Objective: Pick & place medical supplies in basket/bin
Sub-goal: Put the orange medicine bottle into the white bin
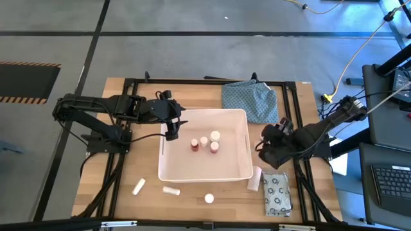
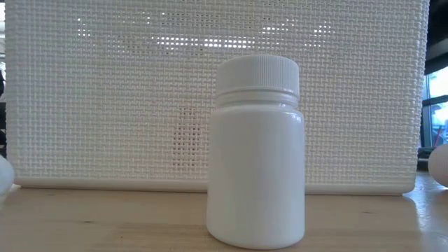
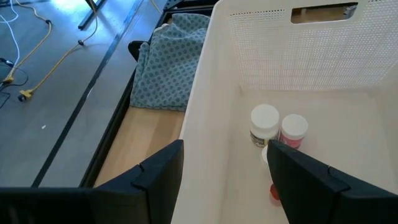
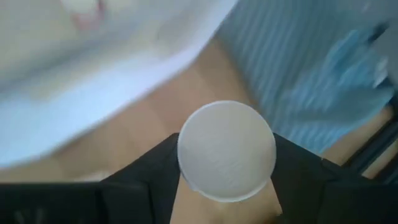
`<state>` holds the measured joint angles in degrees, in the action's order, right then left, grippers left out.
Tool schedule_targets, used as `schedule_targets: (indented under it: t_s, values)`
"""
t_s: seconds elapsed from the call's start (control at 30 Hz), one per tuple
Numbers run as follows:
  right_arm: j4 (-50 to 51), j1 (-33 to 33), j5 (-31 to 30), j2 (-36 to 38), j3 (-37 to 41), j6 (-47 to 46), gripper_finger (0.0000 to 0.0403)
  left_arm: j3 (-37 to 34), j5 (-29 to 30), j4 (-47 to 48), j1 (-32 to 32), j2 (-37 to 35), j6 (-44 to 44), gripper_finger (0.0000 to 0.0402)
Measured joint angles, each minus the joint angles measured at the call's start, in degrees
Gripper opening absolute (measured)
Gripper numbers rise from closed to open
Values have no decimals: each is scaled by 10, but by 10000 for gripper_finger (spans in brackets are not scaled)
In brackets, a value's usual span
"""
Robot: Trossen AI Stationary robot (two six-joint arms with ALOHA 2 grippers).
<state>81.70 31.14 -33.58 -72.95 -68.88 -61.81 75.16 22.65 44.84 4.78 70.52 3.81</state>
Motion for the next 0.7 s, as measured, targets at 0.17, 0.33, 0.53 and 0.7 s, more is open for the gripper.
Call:
schedule_targets:
  t_s: [0.17, 0.33, 0.53, 0.7]
  values:
    - [4, 0, -122, 0, -52, 30, 211, 0, 0, 0, 0, 0, 0, 224]
    - [-42, 0, -232, 0, -103, 117, 211, 0, 4, 0, 0, 0, 0, 224]
    - [-261, -20, -179, 0, -118, 338, 211, 0, 4, 0, 0, 0, 2, 224]
    - [-433, -67, -63, -9, -97, 488, 211, 0, 3, 0, 0, 0, 14, 224]
